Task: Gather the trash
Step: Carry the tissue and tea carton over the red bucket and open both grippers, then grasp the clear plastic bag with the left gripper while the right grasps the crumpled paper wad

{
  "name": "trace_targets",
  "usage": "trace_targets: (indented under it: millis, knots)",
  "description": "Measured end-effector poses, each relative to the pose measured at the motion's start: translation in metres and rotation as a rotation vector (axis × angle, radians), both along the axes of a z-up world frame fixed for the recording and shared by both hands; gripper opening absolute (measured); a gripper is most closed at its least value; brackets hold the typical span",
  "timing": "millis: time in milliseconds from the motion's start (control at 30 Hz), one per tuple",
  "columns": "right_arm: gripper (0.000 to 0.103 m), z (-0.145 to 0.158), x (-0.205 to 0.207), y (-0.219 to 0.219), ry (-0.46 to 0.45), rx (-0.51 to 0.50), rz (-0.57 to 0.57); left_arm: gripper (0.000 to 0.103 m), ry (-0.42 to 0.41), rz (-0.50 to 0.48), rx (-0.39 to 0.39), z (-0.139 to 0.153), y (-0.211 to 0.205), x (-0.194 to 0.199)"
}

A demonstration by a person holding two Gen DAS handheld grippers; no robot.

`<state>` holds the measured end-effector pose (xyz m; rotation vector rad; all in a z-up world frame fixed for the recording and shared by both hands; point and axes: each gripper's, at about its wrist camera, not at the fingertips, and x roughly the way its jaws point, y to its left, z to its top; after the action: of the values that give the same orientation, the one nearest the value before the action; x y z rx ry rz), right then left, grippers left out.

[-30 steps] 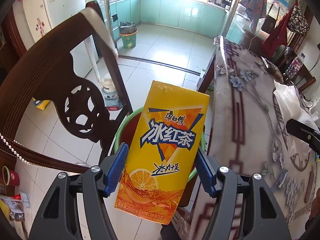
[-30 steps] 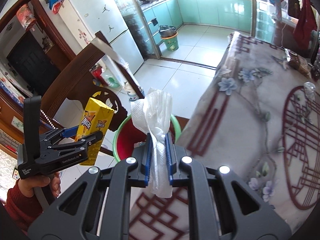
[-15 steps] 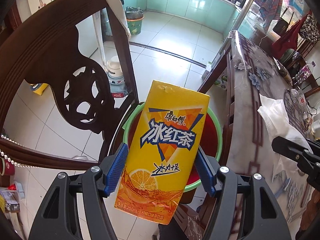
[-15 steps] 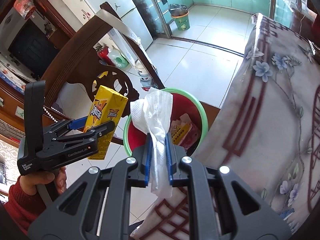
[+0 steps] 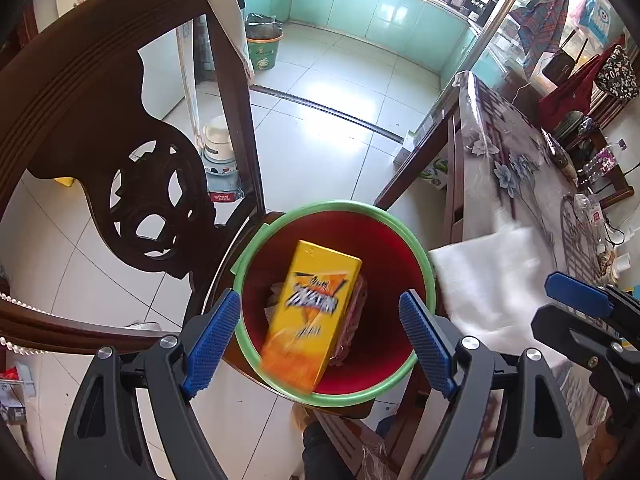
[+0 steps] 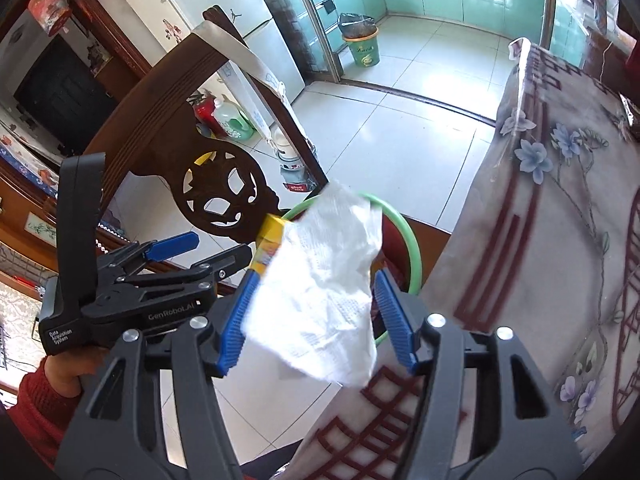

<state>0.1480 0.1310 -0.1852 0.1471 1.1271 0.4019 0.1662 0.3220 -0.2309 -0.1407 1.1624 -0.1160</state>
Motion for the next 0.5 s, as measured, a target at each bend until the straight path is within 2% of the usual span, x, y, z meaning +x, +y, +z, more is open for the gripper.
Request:
trace_targets:
  millis: [267, 500]
  knots:
    - [0.058, 0.009, -0.004, -0.018, -0.017, 0.003, -0.045, 0.078, -0.031, -0.009, 0.016, 0.013, -0.007, -0.003]
    - [0.061, 0.019, -0.017, -0.070, -0.040, -0.028, -0.153, 0.078, -0.080, 0.014, 0.043, 0.030, -0.007, -0.014]
